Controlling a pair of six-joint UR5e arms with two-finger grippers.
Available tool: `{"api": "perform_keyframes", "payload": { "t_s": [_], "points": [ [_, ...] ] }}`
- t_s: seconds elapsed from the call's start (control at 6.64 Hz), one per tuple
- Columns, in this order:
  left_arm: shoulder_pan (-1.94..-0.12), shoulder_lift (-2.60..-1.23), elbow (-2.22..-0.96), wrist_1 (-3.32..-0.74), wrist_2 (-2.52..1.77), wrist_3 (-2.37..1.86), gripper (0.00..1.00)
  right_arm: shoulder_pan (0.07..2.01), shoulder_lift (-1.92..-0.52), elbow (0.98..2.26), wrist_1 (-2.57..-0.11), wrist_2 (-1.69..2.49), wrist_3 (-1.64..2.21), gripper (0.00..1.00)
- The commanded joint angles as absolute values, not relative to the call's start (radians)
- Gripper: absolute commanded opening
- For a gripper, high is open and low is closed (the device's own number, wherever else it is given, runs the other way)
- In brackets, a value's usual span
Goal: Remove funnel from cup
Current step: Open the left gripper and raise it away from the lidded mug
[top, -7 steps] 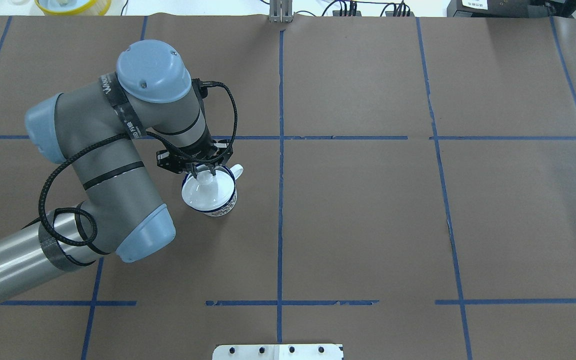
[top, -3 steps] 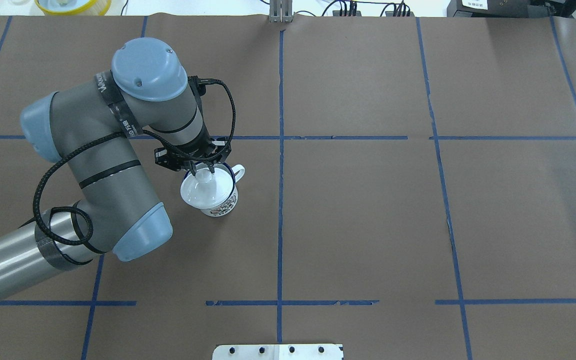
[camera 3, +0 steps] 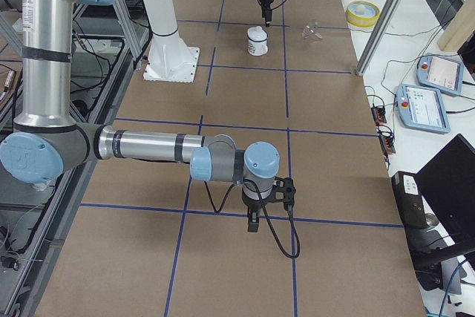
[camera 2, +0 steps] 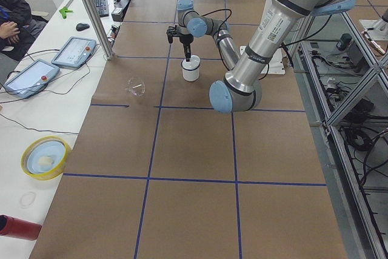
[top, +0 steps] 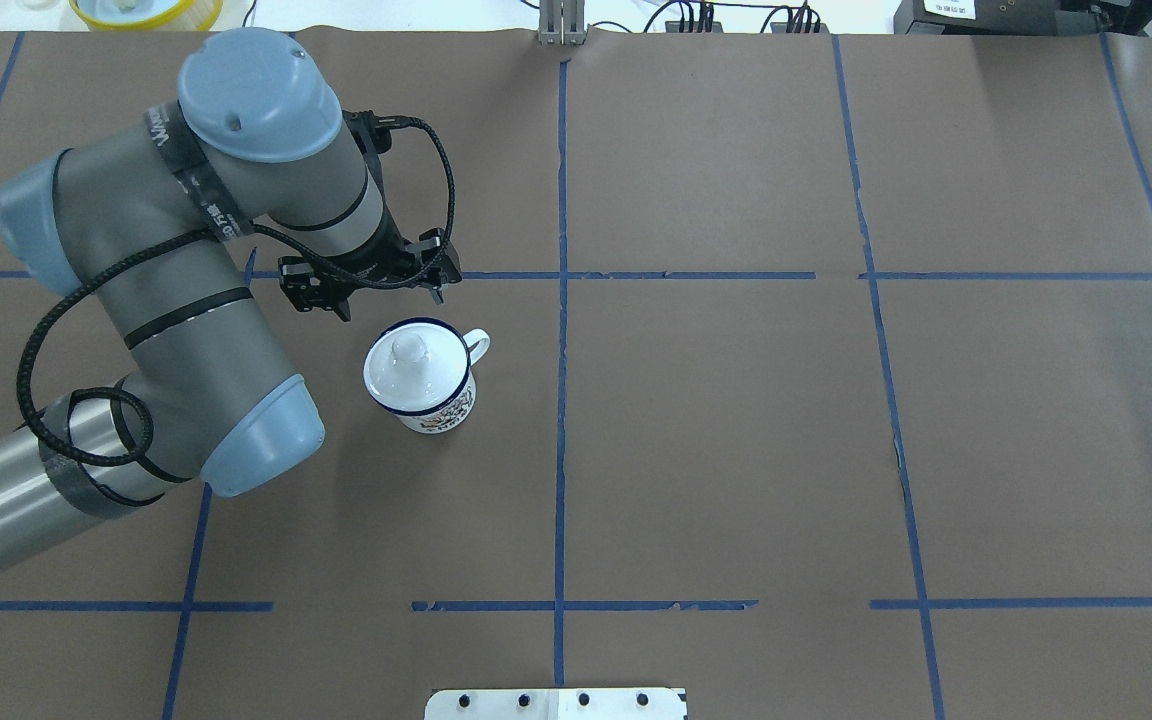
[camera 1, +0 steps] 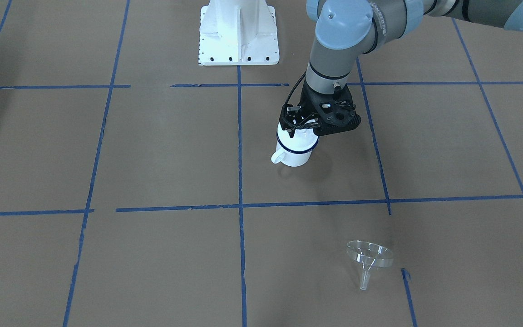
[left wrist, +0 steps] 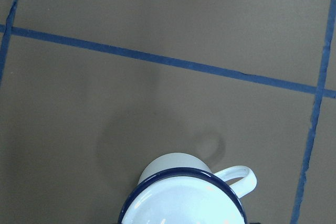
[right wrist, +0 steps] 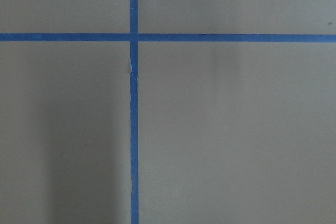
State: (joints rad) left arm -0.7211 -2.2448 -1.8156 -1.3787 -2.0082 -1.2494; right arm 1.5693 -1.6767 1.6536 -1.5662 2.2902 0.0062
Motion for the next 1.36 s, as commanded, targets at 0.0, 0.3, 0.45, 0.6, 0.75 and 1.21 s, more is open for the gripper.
{"api": "perform_keyframes", "payload": {
  "t_s": [0.0,0.3,0.45,0.6,0.75,1.21],
  "points": [
    [-0.838,-2.205,-1.885,-1.371,-2.017,-1.069,1.0,1.569,-1.677,1.654,-1.566,2.29,0.006,1.0],
    [-1.114,-2.03,-1.917,-1.376,-2.145,-0.528,1.0,1.569,-1.677,1.654,-1.566,2.29,0.006,1.0],
    [-1.273,-1.925,-1.902,-1.376,-2.207,-0.201,1.0,1.569,-1.677,1.654,-1.566,2.29,0.006,1.0],
    [-1.413,-1.866,-1.837,-1.376,-2.207,0.039,1.0,1.569,-1.677,1.654,-1.566,2.29,0.006,1.0],
    [-1.553,-1.815,-1.766,-1.371,-2.224,0.208,1.0,1.569,-1.677,1.654,-1.566,2.29,0.006,1.0],
    [-1.626,-1.564,-1.69,-1.405,-2.302,0.278,1.0,1.569,-1.677,1.654,-1.566,2.29,0.006,1.0]
  ]
}}
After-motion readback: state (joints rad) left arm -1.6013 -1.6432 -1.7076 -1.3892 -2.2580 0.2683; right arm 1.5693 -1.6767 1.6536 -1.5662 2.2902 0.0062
